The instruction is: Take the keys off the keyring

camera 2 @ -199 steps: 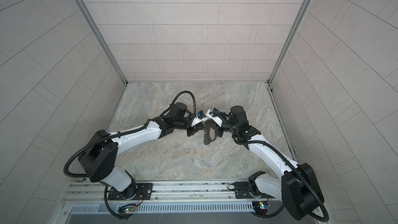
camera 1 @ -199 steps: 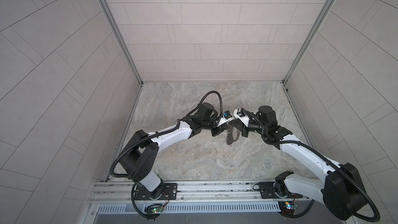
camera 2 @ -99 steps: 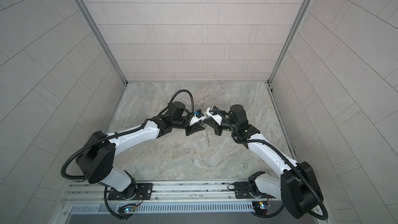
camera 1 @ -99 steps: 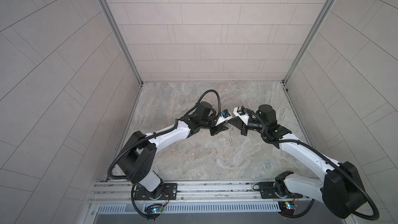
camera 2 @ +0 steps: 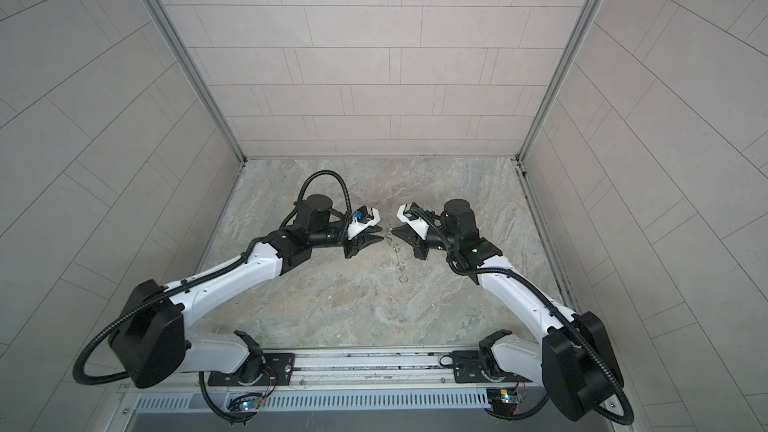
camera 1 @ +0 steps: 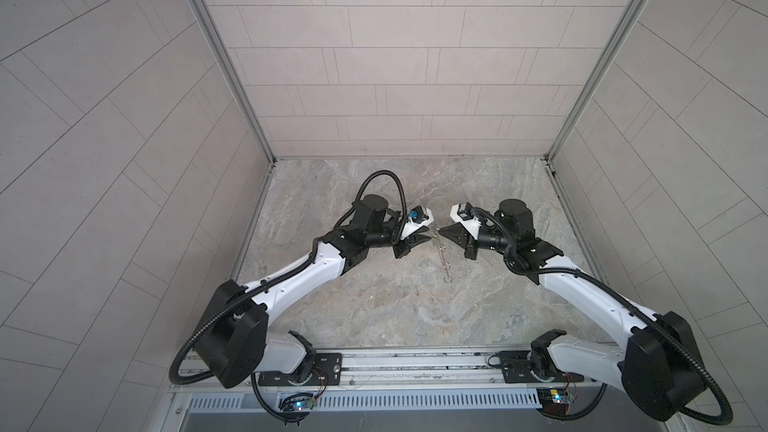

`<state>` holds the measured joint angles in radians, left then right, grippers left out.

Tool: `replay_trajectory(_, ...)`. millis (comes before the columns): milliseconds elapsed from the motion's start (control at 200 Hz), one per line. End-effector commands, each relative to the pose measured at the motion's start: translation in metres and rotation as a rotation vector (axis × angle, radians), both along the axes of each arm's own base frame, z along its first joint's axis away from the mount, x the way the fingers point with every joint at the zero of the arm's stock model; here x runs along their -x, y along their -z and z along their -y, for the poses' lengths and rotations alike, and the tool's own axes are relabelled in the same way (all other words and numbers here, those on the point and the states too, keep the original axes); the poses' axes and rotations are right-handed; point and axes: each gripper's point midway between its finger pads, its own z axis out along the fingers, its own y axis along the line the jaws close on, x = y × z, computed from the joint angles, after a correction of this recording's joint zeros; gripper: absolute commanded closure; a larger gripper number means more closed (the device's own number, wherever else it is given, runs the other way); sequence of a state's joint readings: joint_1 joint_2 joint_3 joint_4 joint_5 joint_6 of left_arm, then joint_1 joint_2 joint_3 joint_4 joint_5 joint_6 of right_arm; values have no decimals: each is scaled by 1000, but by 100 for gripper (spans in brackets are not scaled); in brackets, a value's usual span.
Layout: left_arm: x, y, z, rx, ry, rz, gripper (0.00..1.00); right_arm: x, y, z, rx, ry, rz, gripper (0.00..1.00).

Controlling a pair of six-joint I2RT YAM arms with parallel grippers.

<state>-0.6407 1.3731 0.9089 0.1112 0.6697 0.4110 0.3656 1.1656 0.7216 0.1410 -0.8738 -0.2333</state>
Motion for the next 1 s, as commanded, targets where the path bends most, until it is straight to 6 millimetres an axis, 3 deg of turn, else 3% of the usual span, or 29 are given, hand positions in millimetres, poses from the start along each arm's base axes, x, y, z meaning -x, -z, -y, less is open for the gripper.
replay_trajectory(0,-5,-21,7,52,20,36,74,4,-14,-5,-14,-45,38,100)
replay_trajectory(420,-11,-18,16,77,46,-24,75,13,-12,-8,12,-94,24,100)
replay_trajectory(791,3,-18,21,96,132,-74,90,10,-14,-10,24,-82,52,100)
replay_trajectory(906,4,-16,21,89,135,-78,100,8,-16,-10,24,-73,55,100)
replay_trajectory(996,2,-15,20,73,123,-70,100,5,-14,-7,41,-47,52,100)
